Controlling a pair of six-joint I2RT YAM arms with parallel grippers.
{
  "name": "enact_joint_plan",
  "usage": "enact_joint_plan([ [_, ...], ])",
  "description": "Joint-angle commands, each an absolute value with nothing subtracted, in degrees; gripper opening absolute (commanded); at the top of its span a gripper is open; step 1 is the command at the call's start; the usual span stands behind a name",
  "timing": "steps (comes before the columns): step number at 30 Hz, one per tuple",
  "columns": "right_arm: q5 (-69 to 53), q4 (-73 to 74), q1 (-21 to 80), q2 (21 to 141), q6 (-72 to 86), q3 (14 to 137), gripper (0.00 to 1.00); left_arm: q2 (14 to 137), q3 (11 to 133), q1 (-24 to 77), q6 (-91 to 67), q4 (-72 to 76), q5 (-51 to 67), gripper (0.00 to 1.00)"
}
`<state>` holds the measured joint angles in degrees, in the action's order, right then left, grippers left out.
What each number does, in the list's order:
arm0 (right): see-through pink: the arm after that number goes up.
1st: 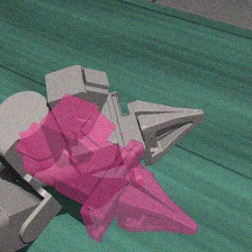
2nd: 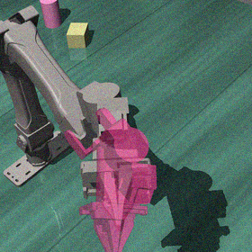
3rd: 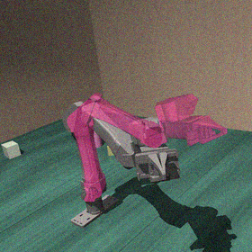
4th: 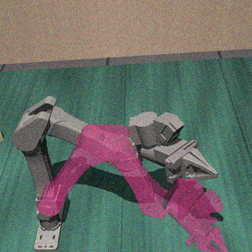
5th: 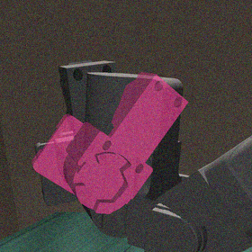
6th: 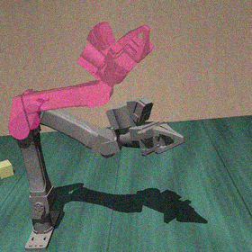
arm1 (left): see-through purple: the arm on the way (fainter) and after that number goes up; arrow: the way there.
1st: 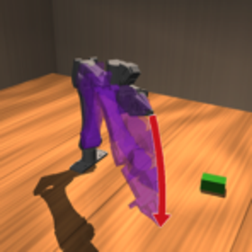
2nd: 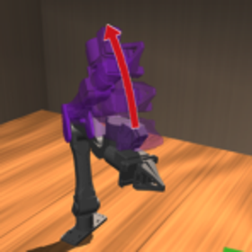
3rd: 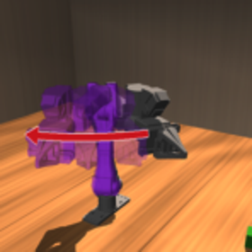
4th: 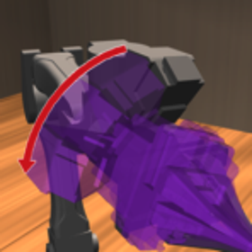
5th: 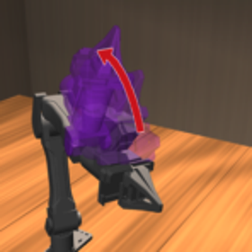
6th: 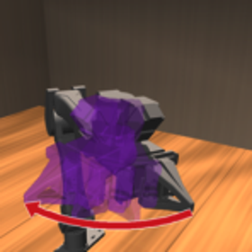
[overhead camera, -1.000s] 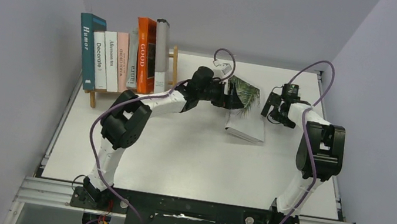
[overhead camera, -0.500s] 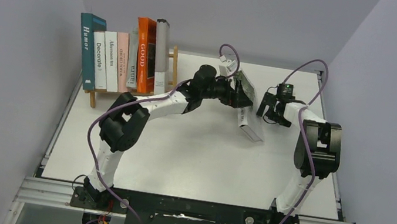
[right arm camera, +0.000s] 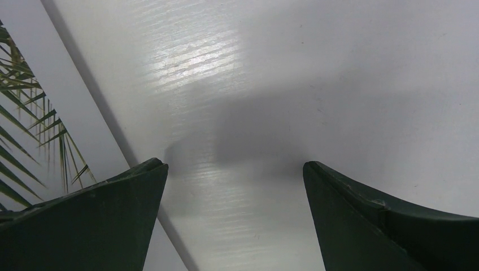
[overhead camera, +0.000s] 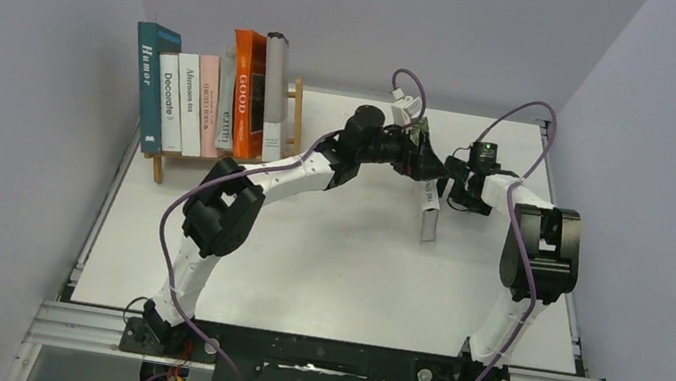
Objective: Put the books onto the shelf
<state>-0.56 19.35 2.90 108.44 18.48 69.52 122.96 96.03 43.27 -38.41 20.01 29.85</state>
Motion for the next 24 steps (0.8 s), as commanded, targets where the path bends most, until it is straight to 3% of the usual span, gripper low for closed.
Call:
enact_joint_plan([
  [1,-3.64,17.62,3.23,106.35,18.47,69.32,0.98,126.49,99.60,44.03,-38.63,17.17,31.50,0.86],
  [24,-9.09,15.31,0.02,103.59,18.98,66.45,0.98,133.07,107.91,45.00,-40.33,15.75,32.12,0.86],
])
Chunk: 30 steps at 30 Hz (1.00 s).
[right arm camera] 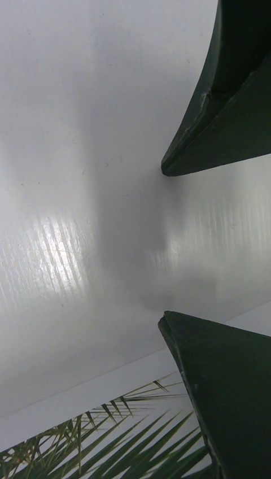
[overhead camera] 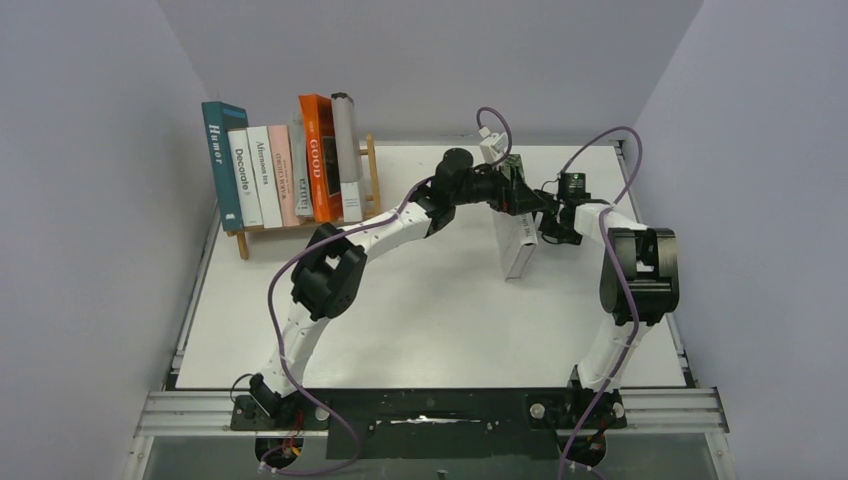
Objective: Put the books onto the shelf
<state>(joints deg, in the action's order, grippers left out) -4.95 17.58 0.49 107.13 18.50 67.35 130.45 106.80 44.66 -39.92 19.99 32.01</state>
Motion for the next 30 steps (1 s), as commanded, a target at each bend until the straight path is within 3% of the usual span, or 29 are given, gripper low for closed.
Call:
enact_joint_plan([
  [1,-9.13,15.30,-0.04,103.58,18.98,66.45,0.98,132.76,107.85,45.00,-40.27,15.59,31.83,0.86],
  [13,-9.69,15.12,-0.42,103.76,19.29,66.05,0.98,126.45,110.82,44.13,-35.77,10.70,25.26,0.86],
  [30,-7.00,17.04,-0.97,103.86,20.18,66.00,0.98,125.09,111.60,43.62,-34.45,8.70,24.79,0.86],
])
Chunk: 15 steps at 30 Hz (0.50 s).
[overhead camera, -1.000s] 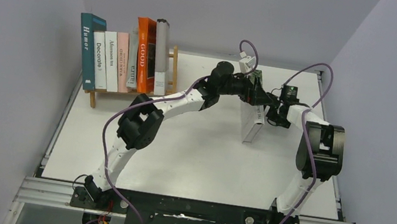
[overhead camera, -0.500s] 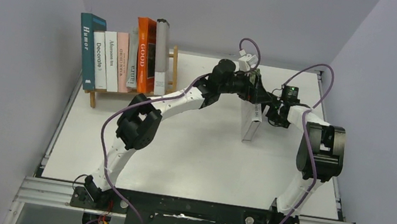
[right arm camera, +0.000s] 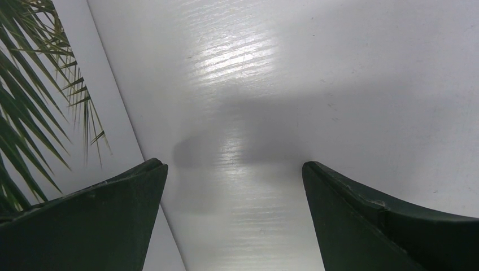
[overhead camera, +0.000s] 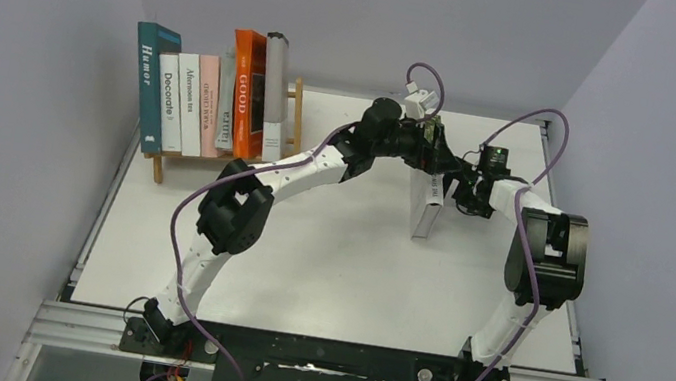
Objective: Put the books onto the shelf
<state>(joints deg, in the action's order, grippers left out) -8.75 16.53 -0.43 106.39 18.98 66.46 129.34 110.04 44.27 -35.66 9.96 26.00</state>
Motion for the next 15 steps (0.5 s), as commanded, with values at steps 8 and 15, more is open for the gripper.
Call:
enact_joint_plan([
  [8,-4.25,18.80,-1.79,103.38,21.42,66.11,0.98,124.82,111.57,43.42,-34.45,8.79,24.77,0.86],
  [15,-4.43,18.78,-1.94,103.40,21.37,66.16,0.98,124.66,111.65,43.42,-34.45,8.88,24.63,0.86],
])
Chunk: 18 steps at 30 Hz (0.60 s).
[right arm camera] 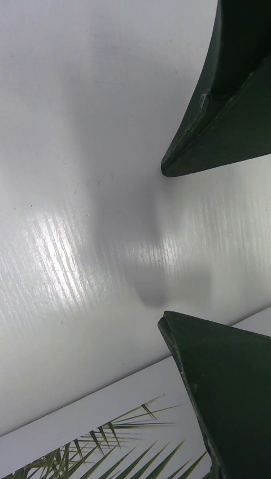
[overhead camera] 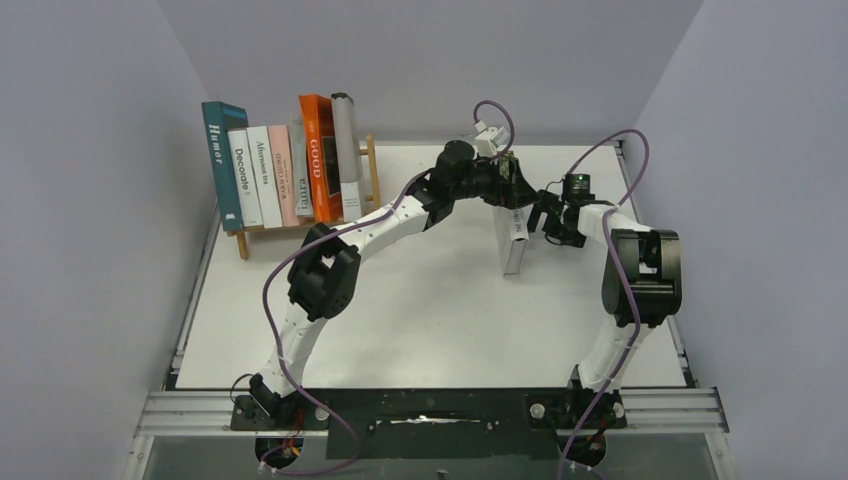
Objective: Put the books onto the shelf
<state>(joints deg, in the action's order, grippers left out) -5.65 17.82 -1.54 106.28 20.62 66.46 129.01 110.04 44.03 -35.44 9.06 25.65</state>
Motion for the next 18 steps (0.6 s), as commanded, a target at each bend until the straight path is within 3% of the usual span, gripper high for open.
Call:
enact_joint_plan([
  [1,-4.47,18.76,-2.00,103.41,21.36,66.15,0.98,124.63,111.67,43.42,-34.45,8.96,24.57,0.86],
  [18,-5.03,18.63,-1.98,103.11,21.01,66.08,0.98,122.88,111.76,42.99,-33.74,8.61,23.29,0.86],
])
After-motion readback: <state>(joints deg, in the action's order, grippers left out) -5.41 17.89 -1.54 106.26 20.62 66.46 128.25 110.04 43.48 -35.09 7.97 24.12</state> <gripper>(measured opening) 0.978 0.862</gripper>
